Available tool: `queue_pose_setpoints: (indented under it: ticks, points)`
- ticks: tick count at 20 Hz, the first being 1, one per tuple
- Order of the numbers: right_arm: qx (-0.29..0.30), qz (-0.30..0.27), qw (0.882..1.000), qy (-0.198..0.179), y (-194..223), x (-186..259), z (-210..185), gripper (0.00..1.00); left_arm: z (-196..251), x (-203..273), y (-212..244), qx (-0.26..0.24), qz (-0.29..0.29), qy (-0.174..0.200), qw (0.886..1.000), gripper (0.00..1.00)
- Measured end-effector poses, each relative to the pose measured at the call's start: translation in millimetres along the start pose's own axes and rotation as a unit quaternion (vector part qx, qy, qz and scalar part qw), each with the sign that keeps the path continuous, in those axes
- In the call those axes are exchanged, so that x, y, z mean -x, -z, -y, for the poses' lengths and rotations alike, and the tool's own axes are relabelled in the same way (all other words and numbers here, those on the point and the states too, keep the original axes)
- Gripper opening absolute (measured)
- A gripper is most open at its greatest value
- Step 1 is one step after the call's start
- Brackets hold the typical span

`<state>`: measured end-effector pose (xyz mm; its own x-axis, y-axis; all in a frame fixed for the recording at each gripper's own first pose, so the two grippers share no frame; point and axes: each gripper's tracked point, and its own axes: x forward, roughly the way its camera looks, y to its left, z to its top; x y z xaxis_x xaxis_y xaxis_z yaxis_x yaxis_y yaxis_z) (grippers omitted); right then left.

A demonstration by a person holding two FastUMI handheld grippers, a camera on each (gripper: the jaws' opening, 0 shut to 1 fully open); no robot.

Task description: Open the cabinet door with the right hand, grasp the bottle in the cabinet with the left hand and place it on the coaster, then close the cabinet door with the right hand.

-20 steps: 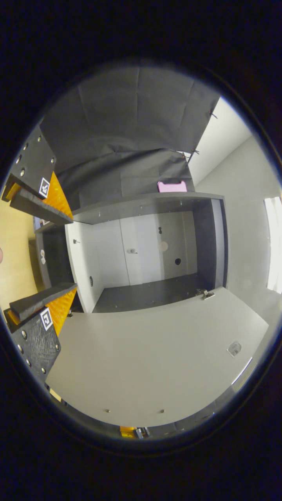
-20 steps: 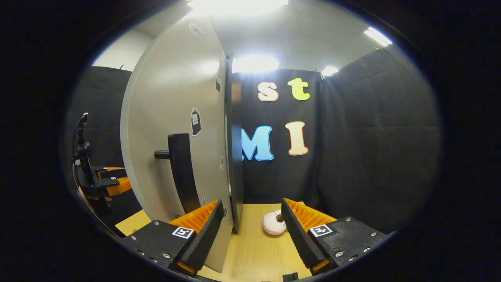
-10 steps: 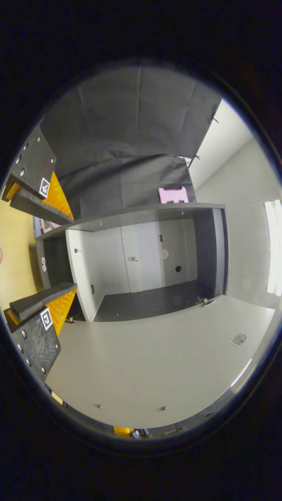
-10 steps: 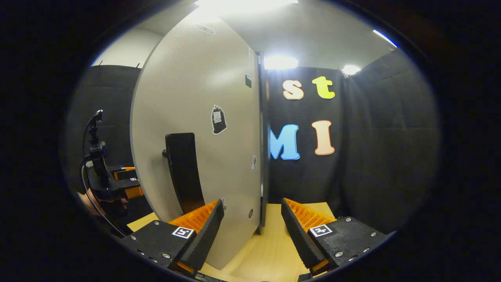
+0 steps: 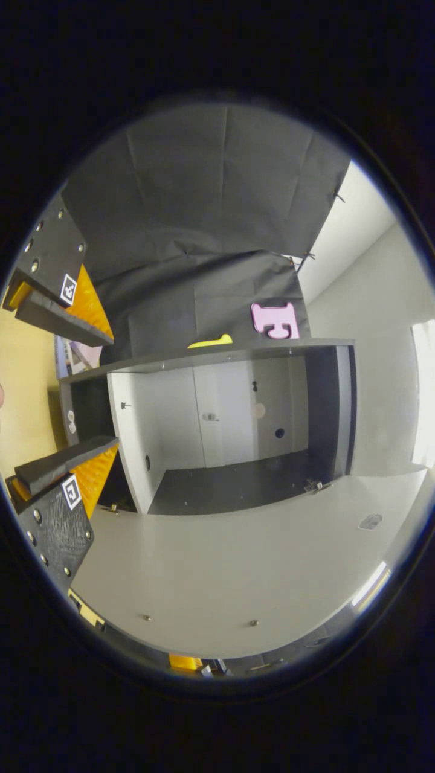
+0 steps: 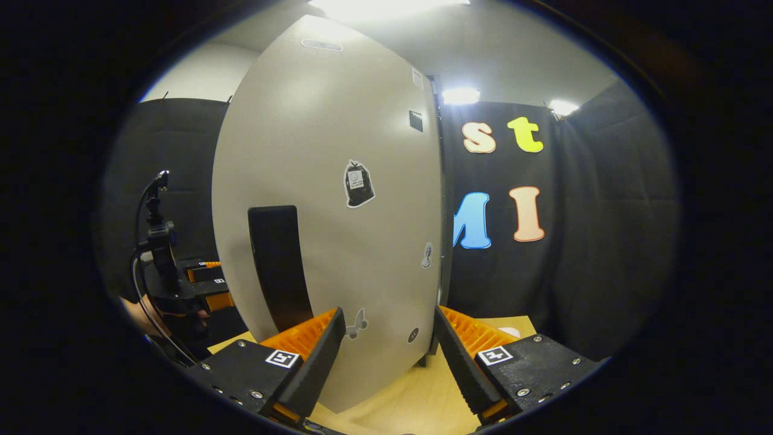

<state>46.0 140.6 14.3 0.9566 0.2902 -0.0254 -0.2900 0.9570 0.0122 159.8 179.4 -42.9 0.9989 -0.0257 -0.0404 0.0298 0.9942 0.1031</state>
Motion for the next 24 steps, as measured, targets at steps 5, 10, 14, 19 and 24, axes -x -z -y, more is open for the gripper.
queue_pose_setpoints:
  ticks: [5, 10, 14, 19, 24]
  points:
    - [0.002, -0.002, 1.000, -0.018, -1.5, -17.7, -24.5, 0.92, -13.5, -3.6, 5.5, 0.007, -0.002, -0.005, 1.000, 0.86]
    - [-0.004, 0.000, 0.999, -0.032, 0.5, -33.8, -39.3, 0.92, -29.4, -11.3, 10.1, 0.011, -0.004, -0.009, 1.000, 0.90]
    - [-0.011, 0.004, 0.999, -0.040, 1.8, -51.2, -46.7, 0.92, -43.2, -16.3, 9.2, 0.003, -0.002, -0.013, 1.000, 0.90]
    - [0.002, 0.006, 0.999, -0.040, 9.0, -81.1, -57.1, 0.92, -61.6, -19.7, 17.2, 0.003, -0.012, -0.027, 1.000, 0.85]
    - [0.004, 0.008, 0.999, -0.031, 9.4, -89.3, -55.0, 0.92, -73.0, -26.4, 19.9, 0.001, -0.013, -0.036, 0.999, 0.90]
